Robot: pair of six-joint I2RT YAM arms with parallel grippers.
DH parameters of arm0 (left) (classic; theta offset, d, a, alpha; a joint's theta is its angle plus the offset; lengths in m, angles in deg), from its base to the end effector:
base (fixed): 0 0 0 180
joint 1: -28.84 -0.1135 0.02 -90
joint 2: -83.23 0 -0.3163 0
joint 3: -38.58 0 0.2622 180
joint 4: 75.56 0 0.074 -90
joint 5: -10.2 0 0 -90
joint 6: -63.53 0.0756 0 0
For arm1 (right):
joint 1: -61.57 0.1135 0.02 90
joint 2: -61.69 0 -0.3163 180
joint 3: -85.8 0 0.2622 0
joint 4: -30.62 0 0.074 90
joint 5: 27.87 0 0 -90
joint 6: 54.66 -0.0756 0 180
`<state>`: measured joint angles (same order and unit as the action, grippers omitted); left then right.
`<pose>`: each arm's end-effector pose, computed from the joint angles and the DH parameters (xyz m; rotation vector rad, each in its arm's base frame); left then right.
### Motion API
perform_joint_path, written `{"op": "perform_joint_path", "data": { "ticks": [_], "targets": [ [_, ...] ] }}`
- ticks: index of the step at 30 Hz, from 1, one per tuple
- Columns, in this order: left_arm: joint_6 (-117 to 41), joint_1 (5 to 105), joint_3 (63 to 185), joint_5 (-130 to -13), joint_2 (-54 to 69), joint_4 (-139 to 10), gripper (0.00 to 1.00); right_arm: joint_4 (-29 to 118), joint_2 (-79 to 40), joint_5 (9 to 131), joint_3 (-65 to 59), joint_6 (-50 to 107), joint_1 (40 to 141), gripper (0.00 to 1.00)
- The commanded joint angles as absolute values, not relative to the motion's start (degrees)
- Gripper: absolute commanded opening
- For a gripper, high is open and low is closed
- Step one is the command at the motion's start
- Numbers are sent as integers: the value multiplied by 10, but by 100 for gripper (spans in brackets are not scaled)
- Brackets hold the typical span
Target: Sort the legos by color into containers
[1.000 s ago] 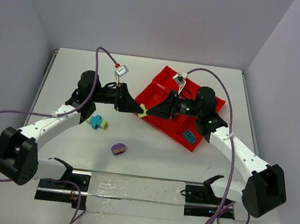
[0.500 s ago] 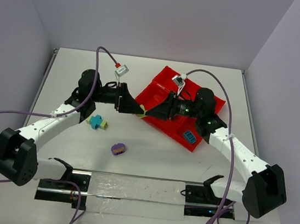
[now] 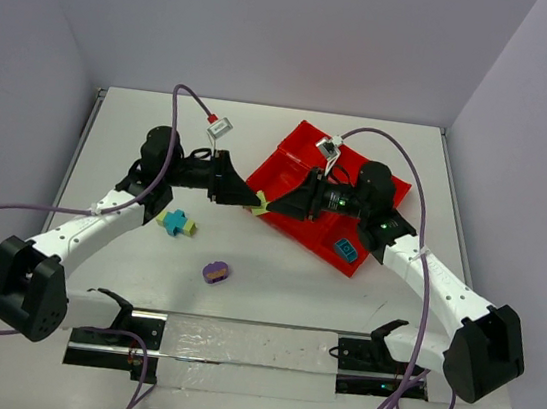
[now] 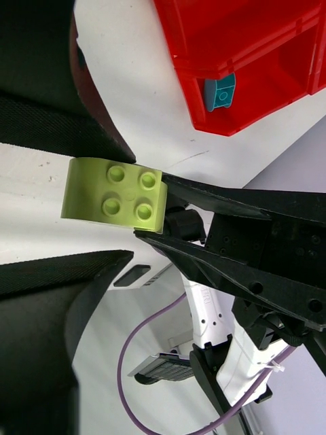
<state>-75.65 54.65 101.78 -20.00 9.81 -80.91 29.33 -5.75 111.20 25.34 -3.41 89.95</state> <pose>0.2411 -0.1892 0.3606 0.5493 1.8964 -1.7725 0.2208 0.1842 0.3615 -0.5642 1.8150 1.5473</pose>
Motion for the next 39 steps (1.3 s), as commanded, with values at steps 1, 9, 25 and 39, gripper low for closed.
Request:
{"op": "perform_joint_path", "data": {
  "ticks": [1,9,25,39],
  "targets": [
    [-756,542,1026,-199,121,-832,57,285,-42,1111,256,-24,903,0],
    [-759,539,1021,-200,123,-835,40,290,-41,1111,256,-21,903,0],
    [-803,491,1000,-227,128,-869,0,462,-3,1057,265,84,893,0],
    [-779,487,1032,-362,102,-777,0,637,-31,718,178,71,864,0]
  ]
}}
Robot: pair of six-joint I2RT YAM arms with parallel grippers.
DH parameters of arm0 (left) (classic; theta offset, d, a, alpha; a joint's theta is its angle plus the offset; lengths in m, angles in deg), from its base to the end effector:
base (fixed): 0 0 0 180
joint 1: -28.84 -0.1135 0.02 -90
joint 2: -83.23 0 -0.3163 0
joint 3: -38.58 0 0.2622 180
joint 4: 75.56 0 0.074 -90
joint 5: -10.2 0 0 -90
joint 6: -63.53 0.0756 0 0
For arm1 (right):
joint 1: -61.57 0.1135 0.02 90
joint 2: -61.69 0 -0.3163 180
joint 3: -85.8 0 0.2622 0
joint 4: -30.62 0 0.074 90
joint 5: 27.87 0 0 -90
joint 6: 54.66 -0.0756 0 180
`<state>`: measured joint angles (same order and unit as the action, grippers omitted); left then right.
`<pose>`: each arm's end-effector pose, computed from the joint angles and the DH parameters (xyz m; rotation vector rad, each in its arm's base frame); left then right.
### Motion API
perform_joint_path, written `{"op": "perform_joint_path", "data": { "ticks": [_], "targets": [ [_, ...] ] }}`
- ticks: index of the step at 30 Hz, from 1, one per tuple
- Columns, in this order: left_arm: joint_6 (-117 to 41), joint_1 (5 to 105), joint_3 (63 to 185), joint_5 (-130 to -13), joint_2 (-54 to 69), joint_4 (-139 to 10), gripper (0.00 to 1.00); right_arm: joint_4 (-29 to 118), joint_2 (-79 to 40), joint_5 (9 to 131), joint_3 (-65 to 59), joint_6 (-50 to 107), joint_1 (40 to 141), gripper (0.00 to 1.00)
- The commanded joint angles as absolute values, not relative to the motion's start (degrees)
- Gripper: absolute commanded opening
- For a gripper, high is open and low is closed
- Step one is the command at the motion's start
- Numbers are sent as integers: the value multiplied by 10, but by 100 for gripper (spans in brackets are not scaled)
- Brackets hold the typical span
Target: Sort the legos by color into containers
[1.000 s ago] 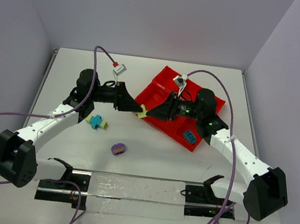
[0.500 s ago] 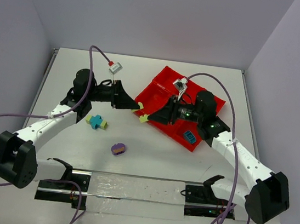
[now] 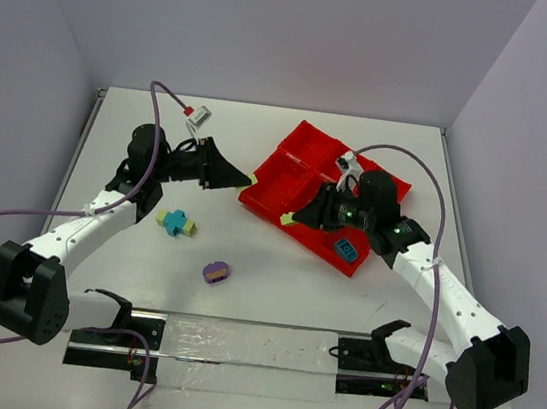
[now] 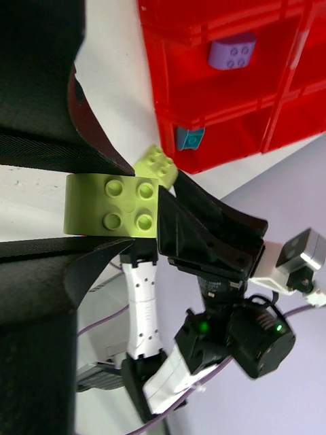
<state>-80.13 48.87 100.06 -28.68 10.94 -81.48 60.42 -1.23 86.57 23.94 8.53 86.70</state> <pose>0.2639 -0.1588 0.3553 0.2314 1.9149 -1.6482 0.2228 0.1391 0.3170 -0.2379 2.2024 0.9744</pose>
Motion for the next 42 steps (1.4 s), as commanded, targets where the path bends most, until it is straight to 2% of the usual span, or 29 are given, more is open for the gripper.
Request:
{"op": "perform_joint_path", "data": {
  "ticks": [1,7,15,16,19,22,23,25,30,39,40,41,42],
  "targets": [
    [-770,488,1038,-382,98,-753,0,633,-41,710,170,67,865,0],
    [-753,491,1048,-454,90,-681,0,620,-137,669,91,64,885,0],
    [-744,491,1068,-482,70,-638,0,620,-295,654,-32,73,901,2],
    [-742,491,1072,-483,68,-636,0,622,-323,654,-47,74,903,6],
    [-744,491,1077,-489,61,-633,0,624,-365,661,-75,76,904,31],
    [-749,492,1084,-491,48,-634,0,637,-410,662,-114,80,906,65],
    [-751,492,1087,-492,47,-633,0,642,-417,660,-122,81,905,65],
    [-748,497,1098,-498,32,-627,0,658,-430,650,-145,84,905,78],
    [-724,524,1141,-527,-13,-591,0,666,-383,611,-117,87,903,81],
    [-691,571,1239,-602,-126,-536,1,656,-149,539,73,57,879,83],
    [-685,575,1254,-612,-143,-528,5,658,-128,535,91,52,874,83],
    [-681,579,1268,-618,-156,-516,16,662,-100,530,110,48,868,84],
    [-679,582,1287,-621,-174,-507,35,668,-64,524,135,46,864,85]
  ]
}}
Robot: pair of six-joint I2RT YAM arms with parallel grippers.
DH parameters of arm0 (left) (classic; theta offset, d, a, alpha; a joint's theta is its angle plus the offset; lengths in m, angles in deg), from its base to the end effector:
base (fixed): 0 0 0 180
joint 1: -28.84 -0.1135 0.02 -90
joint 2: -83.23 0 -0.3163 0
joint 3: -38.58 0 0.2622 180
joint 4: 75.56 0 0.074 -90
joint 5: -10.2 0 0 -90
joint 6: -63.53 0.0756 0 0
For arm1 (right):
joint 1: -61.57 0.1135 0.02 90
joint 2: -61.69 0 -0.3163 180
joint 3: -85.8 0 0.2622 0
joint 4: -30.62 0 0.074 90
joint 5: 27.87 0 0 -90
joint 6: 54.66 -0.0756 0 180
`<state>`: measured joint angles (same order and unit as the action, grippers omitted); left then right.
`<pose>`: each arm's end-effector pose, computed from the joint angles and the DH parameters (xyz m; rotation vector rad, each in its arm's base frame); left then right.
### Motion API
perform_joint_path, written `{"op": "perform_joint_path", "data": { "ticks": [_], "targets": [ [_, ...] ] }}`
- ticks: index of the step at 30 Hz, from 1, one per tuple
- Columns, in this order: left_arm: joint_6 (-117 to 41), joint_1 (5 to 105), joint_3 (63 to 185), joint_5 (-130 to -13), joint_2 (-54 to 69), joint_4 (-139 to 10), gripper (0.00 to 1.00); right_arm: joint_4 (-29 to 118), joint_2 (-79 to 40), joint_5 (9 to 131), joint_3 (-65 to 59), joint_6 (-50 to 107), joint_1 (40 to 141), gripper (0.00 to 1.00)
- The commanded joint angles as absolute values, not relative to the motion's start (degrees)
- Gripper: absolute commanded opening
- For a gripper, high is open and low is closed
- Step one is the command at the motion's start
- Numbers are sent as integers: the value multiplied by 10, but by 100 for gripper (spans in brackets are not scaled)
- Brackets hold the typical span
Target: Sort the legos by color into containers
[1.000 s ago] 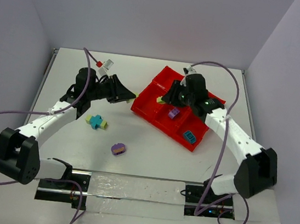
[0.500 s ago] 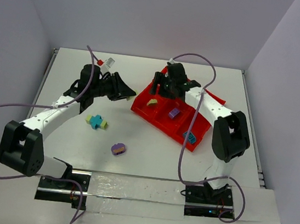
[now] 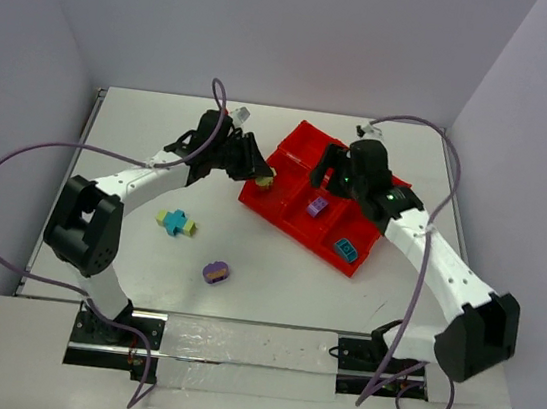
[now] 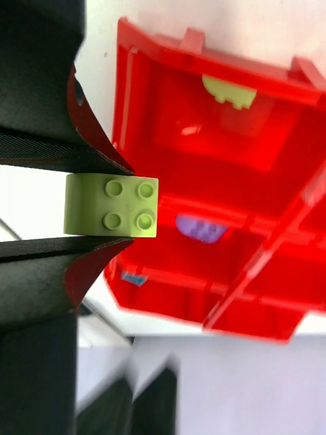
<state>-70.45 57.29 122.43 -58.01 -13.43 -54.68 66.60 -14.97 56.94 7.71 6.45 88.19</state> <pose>0.3668 -0.2306 0.2895 -0.0769 2.3379 -1.0971 0.3000 0.1427 0.3431 0.0963 2.2049 0.4515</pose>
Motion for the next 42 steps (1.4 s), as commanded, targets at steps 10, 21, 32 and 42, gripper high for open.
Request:
{"op": "perform_joint_path", "data": {
  "ticks": [10,21,32,42],
  "targets": [
    [-665,605,1357,-666,-214,-475,99,751,97,506,194,46,852,86],
    [-638,611,1186,-788,8,-431,93,743,90,521,203,59,851,86],
    [-691,688,957,-846,146,-354,99,715,70,570,212,56,853,86],
    [-773,765,905,-866,102,-366,99,717,70,577,210,55,855,87]
  ]
}}
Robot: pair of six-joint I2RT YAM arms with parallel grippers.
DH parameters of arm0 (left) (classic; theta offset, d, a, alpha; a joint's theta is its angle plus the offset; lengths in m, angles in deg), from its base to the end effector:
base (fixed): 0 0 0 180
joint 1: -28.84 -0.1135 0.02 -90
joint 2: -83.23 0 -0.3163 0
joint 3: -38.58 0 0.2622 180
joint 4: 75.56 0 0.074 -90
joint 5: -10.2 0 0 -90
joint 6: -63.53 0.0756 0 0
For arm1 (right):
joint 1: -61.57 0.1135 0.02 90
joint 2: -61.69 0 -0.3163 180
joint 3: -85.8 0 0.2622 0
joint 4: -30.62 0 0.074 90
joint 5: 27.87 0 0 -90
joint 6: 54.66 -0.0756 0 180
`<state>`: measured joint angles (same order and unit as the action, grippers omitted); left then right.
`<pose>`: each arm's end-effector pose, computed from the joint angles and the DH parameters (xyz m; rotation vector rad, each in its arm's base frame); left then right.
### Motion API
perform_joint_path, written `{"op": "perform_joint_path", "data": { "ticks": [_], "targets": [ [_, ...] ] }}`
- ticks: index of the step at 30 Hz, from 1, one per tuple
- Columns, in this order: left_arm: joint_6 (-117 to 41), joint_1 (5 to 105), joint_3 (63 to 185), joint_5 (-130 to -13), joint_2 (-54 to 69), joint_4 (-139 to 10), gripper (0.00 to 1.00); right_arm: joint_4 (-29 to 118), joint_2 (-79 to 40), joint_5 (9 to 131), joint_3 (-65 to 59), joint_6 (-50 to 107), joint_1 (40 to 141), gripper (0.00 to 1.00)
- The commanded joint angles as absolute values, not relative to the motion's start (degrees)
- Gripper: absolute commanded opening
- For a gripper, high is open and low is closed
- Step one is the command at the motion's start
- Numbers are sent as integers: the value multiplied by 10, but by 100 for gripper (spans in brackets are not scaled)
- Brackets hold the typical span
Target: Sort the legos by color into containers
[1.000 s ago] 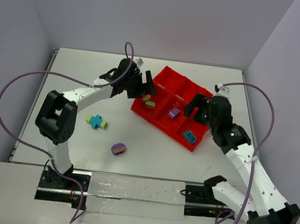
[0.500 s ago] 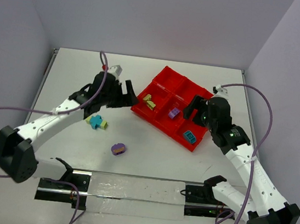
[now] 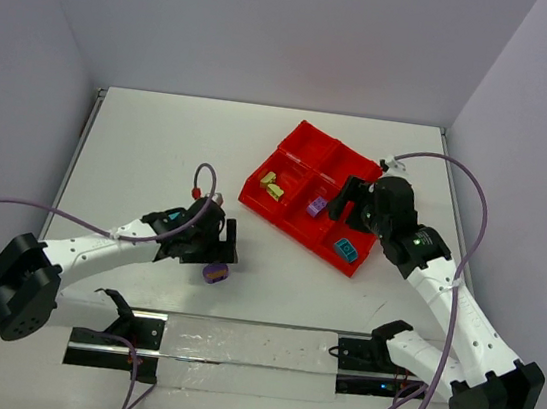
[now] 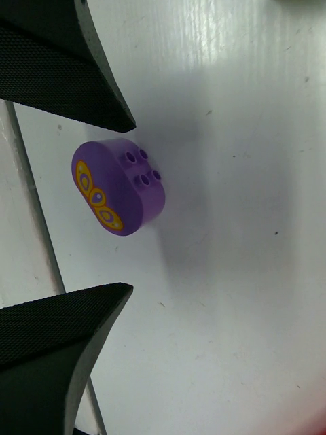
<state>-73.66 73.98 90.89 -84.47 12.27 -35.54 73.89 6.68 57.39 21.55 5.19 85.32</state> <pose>0.1757 -0.1678 0.2011 -0.0782 2.6667 -0.4643 0.2050 0.0834 0.3312 0.1709 2.1908 0.4480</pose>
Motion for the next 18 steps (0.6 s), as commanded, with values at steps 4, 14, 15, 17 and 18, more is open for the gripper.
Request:
{"op": "perform_joint_path", "data": {
  "ticks": [4,14,15,17,18],
  "targets": [
    [-788,795,905,-874,85,-374,99,717,73,578,211,55,856,87],
    [-801,820,957,-819,20,-426,96,705,71,594,217,51,857,87],
    [-801,820,963,-813,16,-430,96,705,71,595,219,52,857,87],
    [-800,820,974,-812,15,-431,96,707,72,594,225,53,857,87],
    [-799,819,977,-812,18,-428,96,706,73,596,225,53,857,87]
  ]
}}
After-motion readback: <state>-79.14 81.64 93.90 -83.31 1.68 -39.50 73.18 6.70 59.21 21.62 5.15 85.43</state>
